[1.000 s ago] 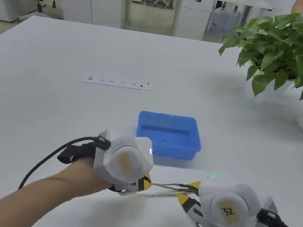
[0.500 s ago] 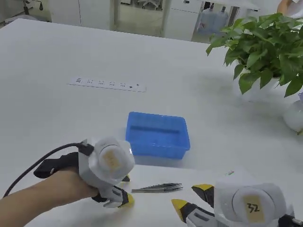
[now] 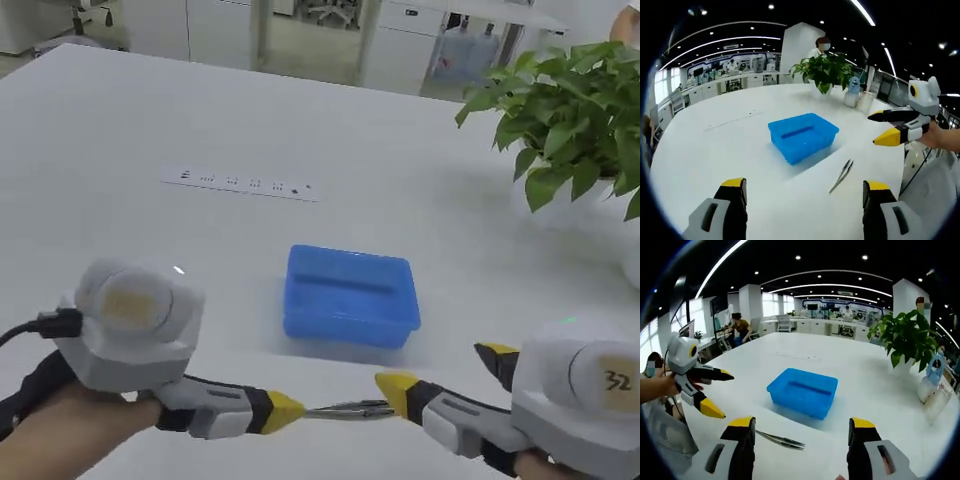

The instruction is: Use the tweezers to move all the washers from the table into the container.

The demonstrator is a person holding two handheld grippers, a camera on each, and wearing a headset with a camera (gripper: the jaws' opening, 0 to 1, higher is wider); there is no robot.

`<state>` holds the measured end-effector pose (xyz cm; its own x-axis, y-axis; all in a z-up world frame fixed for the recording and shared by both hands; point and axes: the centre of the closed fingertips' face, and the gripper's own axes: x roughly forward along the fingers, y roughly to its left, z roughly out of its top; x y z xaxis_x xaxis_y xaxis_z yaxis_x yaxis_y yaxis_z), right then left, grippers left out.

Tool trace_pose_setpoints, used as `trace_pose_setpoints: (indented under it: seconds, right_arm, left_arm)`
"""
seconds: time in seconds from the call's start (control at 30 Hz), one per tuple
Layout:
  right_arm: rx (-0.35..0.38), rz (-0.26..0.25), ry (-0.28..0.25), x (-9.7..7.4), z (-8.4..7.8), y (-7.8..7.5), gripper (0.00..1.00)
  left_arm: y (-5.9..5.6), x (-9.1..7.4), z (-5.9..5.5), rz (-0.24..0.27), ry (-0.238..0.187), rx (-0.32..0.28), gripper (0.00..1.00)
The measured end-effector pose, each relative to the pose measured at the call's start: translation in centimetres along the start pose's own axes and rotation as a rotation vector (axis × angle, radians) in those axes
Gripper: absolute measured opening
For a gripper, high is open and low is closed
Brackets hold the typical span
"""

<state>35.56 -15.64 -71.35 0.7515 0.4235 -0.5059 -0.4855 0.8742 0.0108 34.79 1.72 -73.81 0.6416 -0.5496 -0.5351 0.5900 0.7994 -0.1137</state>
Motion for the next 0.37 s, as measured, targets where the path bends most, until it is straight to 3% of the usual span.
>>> trace_pose_setpoints:
  seconds: [0.1, 0.37]
  right_arm:
    - [-0.014, -0.019, -0.045, -0.2, 0.7, -0.5, 0.83]
    - [0.019, -0.024, -0.034, -0.3, -0.2, -0.7, 0.91]
  left_arm:
    - [0.7, -1.3, 0.4, 0.032, -0.037, -0.014, 0.99]
    - [1.7, -2.5, 1.3, 0.078, -0.097, -0.024, 0.99]
